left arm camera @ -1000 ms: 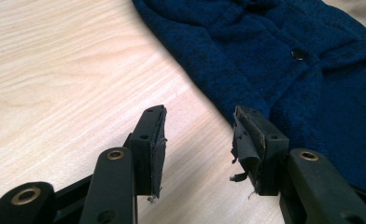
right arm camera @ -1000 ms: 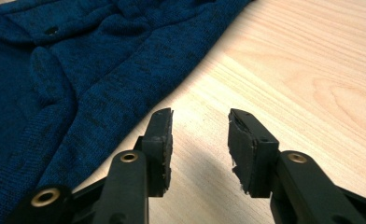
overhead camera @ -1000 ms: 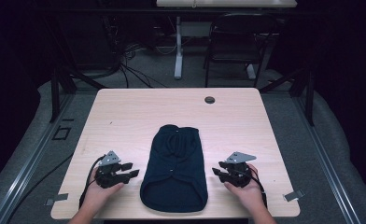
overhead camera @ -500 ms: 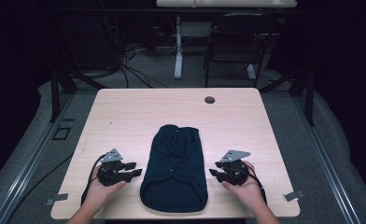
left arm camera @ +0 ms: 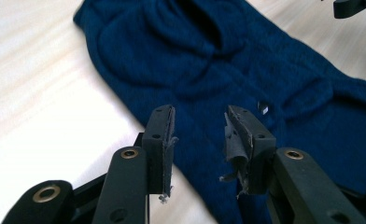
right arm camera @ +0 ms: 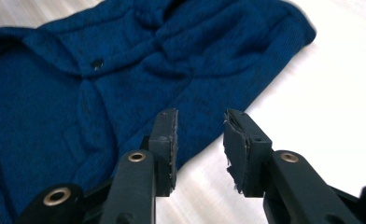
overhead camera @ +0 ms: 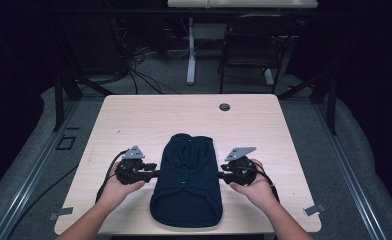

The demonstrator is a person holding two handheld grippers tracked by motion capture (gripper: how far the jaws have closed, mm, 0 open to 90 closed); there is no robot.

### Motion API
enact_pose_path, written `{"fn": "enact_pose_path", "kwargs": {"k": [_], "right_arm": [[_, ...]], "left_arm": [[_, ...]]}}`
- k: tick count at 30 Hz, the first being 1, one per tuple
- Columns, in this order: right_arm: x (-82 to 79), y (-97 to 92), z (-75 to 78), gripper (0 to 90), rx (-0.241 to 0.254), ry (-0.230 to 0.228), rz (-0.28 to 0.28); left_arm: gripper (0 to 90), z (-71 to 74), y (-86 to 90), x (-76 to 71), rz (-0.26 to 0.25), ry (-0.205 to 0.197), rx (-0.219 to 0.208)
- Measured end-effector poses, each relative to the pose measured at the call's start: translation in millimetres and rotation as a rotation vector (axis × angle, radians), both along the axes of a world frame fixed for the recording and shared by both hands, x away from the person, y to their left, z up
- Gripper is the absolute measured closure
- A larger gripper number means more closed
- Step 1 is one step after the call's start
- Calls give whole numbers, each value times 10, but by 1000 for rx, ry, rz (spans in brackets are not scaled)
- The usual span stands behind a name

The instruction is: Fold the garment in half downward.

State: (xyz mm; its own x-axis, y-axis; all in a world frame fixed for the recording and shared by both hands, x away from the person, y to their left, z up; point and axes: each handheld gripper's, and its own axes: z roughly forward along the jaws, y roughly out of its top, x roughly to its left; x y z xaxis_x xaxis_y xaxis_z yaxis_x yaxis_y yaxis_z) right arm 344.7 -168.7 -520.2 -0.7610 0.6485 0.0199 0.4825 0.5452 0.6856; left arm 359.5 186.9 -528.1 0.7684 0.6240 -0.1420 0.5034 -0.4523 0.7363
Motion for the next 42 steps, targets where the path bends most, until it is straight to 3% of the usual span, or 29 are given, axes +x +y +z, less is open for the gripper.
{"fn": "enact_pose_path", "kwargs": {"k": [7, 10, 15, 17, 22, 29, 32, 38, 39, 42], "right_arm": [[176, 80, 176, 645, -33, -23, 14], [273, 116, 212, 647, -49, -25, 14], [442, 173, 255, 700, -67, 13, 36], [505, 194, 280, 706, -98, 16, 47], [632, 255, 301, 715, -106, 22, 49], [819, 371, 236, 713, -142, 13, 79], [915, 428, 176, 712, -180, 25, 83], [1090, 515, 62, 711, -192, 41, 67], [1116, 522, 39, 711, -177, 43, 57], [1206, 517, -19, 717, -192, 48, 34]], "left_arm": [[636, 122, -152, 201, -38, -12, 30], [641, 177, -203, 306, -49, -9, 22], [649, 223, -249, 488, -41, 14, 22], [653, 212, -256, 560, -39, 16, 32], [667, 176, -258, 724, -28, 29, 22], [675, 143, -327, 947, -26, 6, 76], [678, 126, -375, 1027, -17, 4, 74], [681, 105, -492, 1156, -17, -3, 89], [682, 100, -506, 1179, -18, -3, 99], [681, 80, -549, 1245, -15, -10, 131]]}}
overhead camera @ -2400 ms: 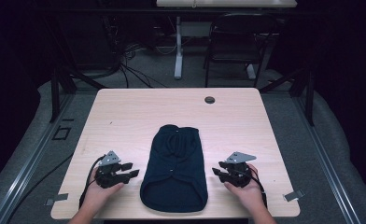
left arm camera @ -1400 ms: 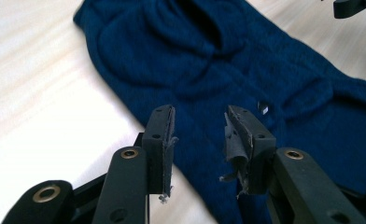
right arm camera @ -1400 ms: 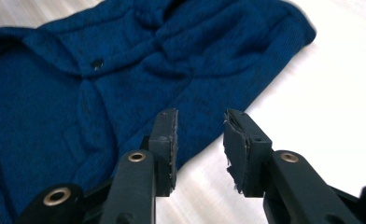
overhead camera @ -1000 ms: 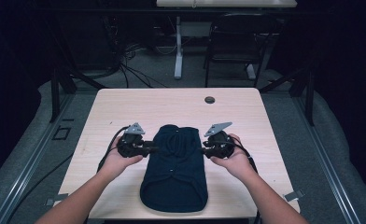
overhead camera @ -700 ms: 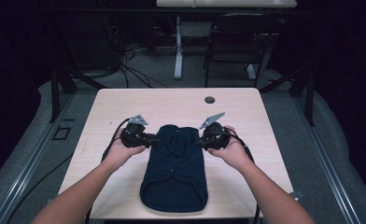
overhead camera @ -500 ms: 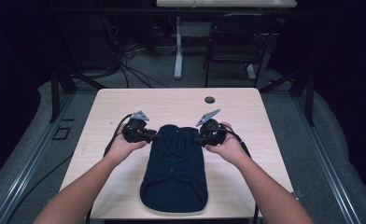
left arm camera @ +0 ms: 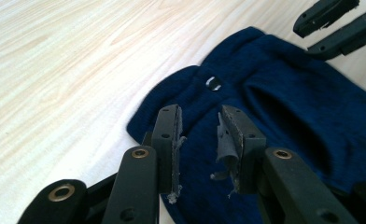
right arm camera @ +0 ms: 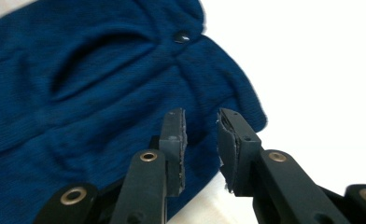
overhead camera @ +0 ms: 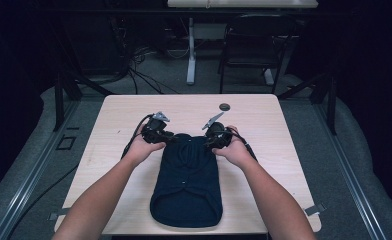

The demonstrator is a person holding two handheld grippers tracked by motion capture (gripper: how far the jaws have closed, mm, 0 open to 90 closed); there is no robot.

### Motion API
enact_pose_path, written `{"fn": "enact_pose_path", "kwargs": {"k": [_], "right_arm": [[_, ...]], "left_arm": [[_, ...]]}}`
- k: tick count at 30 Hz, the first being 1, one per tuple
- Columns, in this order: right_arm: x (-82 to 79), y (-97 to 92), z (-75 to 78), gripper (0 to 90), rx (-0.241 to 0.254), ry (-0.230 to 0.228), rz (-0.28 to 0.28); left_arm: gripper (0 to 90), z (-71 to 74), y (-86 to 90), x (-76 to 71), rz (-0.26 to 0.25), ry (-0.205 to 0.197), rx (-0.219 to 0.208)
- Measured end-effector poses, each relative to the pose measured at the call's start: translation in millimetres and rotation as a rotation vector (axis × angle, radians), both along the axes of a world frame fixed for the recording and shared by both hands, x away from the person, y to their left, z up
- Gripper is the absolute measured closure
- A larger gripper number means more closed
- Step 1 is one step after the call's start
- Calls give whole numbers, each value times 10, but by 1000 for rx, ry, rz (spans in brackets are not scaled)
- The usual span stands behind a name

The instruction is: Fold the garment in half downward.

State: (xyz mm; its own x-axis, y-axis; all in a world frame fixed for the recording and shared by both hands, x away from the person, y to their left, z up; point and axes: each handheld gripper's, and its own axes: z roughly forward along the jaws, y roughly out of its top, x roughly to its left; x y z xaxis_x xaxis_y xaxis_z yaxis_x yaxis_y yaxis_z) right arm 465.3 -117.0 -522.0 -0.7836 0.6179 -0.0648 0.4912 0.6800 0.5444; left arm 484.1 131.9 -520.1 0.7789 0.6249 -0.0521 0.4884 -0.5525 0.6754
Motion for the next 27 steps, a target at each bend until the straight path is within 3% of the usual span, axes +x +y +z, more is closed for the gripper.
{"fn": "enact_pose_path", "kwargs": {"k": [4, 6, 8, 11, 18, 23, 24, 27], "right_arm": [[102, -20, -73, 722, 3, -4, -30], [146, -18, -80, 722, -31, -14, -22], [197, -9, -67, 714, -31, -14, -23], [249, 10, -71, 693, -56, -28, -17], [341, 97, -91, 674, -86, -48, -11], [381, 188, -122, 668, -123, -30, 0], [376, 207, -146, 668, -106, -28, -9], [377, 227, -175, 661, -145, -1, 11]], "left_arm": [[689, -27, -38, 88, 9, -7, 42], [691, -35, -55, 124, 0, -19, 62], [687, -48, -59, 163, 5, -23, 63], [675, -89, -71, 217, 10, -32, 107], [633, -187, -85, 273, 22, -27, 127], [600, -243, -116, 292, 23, -22, 125], [585, -253, -121, 293, 12, -11, 127], [570, -285, -144, 292, 1, -15, 146]]}}
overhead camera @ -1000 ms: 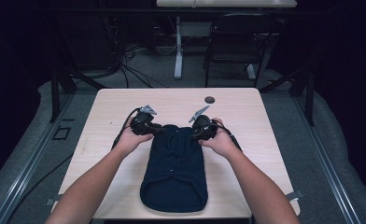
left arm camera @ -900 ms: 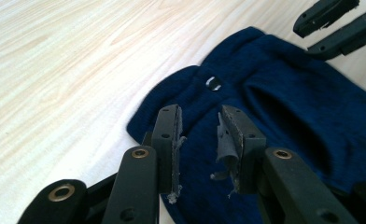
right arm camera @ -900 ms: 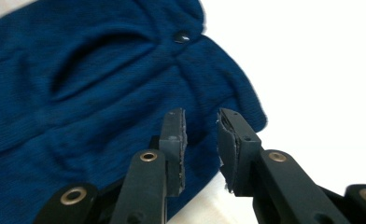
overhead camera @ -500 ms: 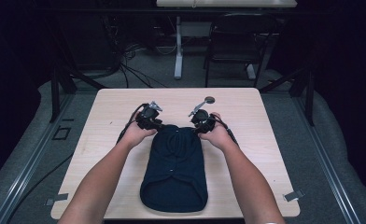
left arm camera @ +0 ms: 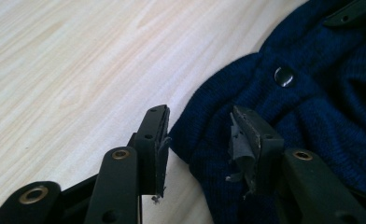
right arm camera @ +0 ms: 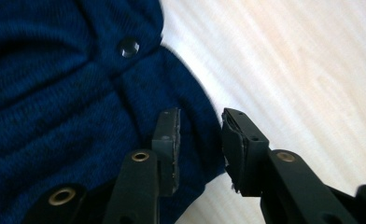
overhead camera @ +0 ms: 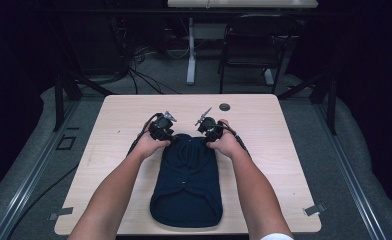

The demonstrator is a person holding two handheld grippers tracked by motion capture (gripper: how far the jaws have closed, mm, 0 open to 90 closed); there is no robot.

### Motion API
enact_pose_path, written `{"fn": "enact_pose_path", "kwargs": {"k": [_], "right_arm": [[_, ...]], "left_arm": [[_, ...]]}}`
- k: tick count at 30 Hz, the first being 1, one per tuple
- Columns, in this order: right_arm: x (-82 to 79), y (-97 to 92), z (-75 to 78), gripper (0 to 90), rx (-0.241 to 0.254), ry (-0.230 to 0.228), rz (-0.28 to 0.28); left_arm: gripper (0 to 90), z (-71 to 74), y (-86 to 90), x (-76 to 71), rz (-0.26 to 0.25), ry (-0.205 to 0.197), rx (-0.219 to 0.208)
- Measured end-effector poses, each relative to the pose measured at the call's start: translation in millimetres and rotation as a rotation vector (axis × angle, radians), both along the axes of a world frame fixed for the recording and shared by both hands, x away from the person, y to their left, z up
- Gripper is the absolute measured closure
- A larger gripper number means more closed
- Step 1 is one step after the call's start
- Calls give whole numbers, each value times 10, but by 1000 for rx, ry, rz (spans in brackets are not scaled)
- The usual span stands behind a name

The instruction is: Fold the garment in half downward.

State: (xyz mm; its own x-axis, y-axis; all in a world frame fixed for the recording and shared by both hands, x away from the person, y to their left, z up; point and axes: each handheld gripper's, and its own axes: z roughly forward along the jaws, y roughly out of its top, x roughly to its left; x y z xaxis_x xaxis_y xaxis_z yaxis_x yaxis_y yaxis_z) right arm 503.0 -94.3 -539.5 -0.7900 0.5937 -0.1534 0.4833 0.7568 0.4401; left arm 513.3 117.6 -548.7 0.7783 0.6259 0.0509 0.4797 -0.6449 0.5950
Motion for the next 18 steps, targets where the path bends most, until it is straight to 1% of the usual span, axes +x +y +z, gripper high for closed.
{"fn": "enact_pose_path", "kwargs": {"k": [2, 4, 6, 8, 10, 12, 13, 14, 15, 16, 17, 18], "right_arm": [[7, -8, -6, 649, -10, 5, -11], [16, -14, -20, 643, -4, 13, -25], [18, -8, -45, 644, 4, 11, -35], [24, -5, -55, 646, -13, 20, -31], [34, -20, -59, 646, -11, 30, -25], [42, -47, -77, 649, 13, 39, -31], [47, -58, -75, 661, 9, 49, -29], [46, -62, -83, 673, 21, 52, -32], [47, -66, -85, 692, 23, 57, -33], [47, -69, -81, 730, 21, 67, -35], [41, -67, -80, 742, 17, 70, -34], [35, -63, -74, 759, 6, 70, -31]], "left_arm": [[570, -30, -6, 7, 4, 4, 14], [569, -63, -14, 12, 6, 7, 19], [570, -75, -28, 13, 2, 5, 27], [574, -86, -41, 11, 5, 4, 33], [579, -87, -46, 10, 1, 10, 38], [594, -90, -47, 9, -1, 17, 37], [620, -88, -48, 11, 3, 31, 31], [650, -85, -52, 8, 2, 41, 29], [677, -82, -61, 2, 0, 38, 36], [699, -77, -65, 1, 0, 44, 37], [729, -70, -68, -5, 0, 43, 44], [744, -69, -71, -9, 0, 39, 49]]}}
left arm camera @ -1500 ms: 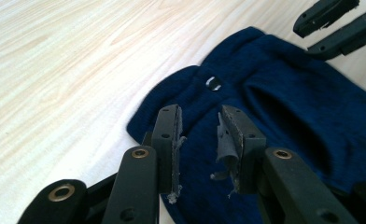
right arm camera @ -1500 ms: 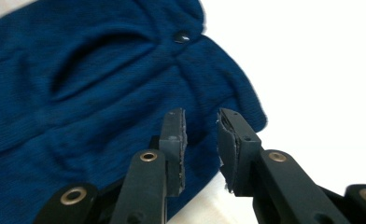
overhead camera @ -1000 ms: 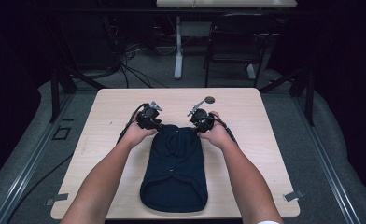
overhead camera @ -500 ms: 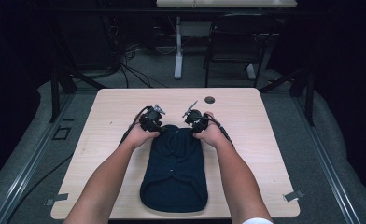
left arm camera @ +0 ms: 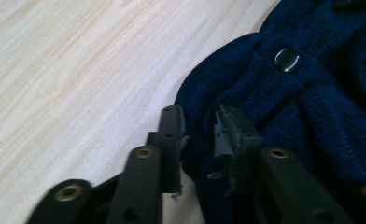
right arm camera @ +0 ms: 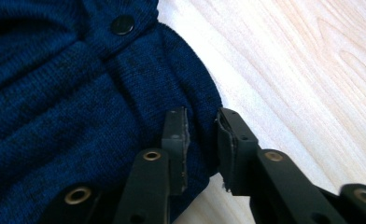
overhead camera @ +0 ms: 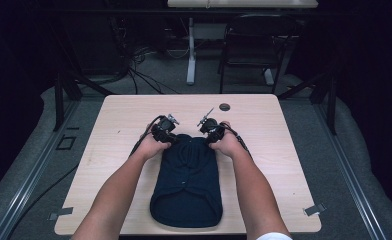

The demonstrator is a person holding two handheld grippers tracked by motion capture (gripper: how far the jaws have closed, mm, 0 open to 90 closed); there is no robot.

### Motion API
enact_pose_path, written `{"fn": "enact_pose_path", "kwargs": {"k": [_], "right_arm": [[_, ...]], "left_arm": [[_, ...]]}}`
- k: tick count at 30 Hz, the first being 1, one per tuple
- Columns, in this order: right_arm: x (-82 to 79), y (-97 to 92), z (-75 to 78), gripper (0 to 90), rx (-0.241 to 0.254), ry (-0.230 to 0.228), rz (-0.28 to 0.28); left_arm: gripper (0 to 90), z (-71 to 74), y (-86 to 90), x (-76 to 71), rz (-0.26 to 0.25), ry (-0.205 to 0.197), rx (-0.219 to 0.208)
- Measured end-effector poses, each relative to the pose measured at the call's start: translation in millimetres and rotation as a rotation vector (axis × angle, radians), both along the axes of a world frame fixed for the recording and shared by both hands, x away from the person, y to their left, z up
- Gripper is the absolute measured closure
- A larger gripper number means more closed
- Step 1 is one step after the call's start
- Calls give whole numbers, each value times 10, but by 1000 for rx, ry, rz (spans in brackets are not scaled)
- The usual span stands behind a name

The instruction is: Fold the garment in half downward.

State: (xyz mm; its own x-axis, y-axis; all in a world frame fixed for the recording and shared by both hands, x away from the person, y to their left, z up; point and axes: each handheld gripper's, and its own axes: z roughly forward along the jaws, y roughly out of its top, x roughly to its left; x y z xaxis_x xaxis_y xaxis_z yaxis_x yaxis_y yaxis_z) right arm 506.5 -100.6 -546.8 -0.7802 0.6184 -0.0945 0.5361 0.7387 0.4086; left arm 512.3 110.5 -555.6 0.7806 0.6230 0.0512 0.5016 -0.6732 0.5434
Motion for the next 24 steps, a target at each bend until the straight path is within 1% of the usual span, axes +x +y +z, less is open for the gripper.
{"fn": "enact_pose_path", "kwargs": {"k": [1, 3, 4, 8, 10, 11, 12, 13, 14, 15, 16, 17, 20, 21, 22, 23, 24], "right_arm": [[0, -1, 9, 765, -14, 2, 7], [-22, 9, -1, 779, -4, -11, 3], [-27, 9, 6, 786, -14, -13, 10], [-63, -1, 26, 813, -18, -37, 18], [-80, -11, 43, 818, -19, -51, 24], [-92, -18, 48, 820, -4, -62, 24], [-99, -35, 80, 821, -4, -71, 32], [-101, -47, 100, 821, -3, -74, 38], [-106, -57, 123, 822, 4, -83, 40], [-113, -63, 151, 822, 6, -90, 45], [-117, -68, 176, 822, 6, -103, 54], [-124, -73, 206, 823, 18, -111, 54], [-138, -69, 282, 826, 23, -138, 59], [-140, -66, 321, 827, 9, -141, 64], [-144, -59, 349, 828, 9, -145, 67], [-152, -50, 390, 830, 0, -151, 77], [-160, -44, 411, 830, 5, -158, 80]], "left_arm": [[752, 1, -2, -4, 0, 1, 1], [773, 3, -4, -12, -2, -4, 6], [781, 5, -3, -17, -2, -5, 9], [801, 16, -1, -33, 5, -9, 13], [806, 30, 4, -48, 4, -28, 19], [808, 48, 19, -53, 2, -22, 13], [809, 57, 28, -56, 4, -21, 8], [809, 73, 37, -64, 11, -34, 1], [810, 98, 43, -73, 13, -42, -7], [810, 125, 51, -77, 9, -42, -12], [810, 158, 57, -87, 10, -51, -15], [809, 178, 58, -94, 14, -60, -26], [810, 275, 70, -115, 15, -85, -28], [810, 307, 74, -120, 14, -87, -29], [810, 348, 80, -130, 14, -102, -33], [810, 376, 86, -137, 13, -106, -31], [810, 410, 91, -145, 14, -114, -35]]}}
